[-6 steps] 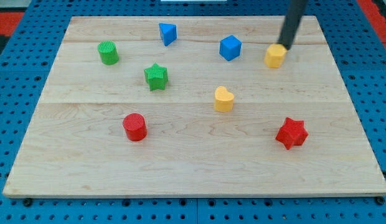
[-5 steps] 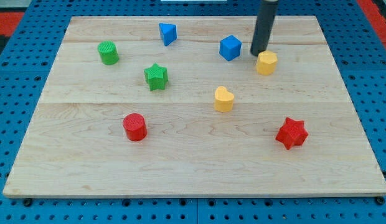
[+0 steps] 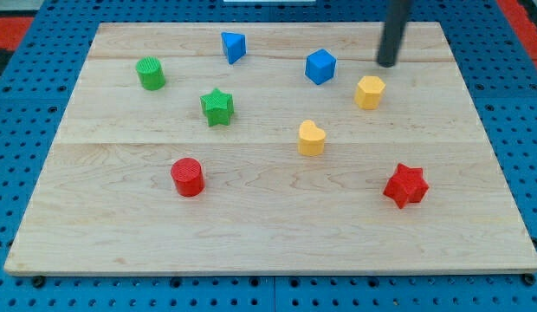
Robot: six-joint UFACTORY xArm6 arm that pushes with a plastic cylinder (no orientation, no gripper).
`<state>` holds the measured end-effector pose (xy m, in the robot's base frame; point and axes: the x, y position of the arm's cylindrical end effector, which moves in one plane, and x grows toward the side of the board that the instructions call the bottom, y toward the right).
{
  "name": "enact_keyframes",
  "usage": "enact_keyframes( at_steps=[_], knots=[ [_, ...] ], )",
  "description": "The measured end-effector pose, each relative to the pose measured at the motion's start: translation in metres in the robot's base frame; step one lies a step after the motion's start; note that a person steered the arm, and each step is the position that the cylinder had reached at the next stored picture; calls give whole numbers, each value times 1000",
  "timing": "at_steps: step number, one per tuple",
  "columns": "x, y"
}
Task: Place the arm on top right of the yellow hexagon
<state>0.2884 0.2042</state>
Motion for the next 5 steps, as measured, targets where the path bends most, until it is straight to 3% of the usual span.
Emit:
enact_keyframes(
  at_steps=[2,5],
  knots=[
    [28,4],
    [61,-78]
  ],
)
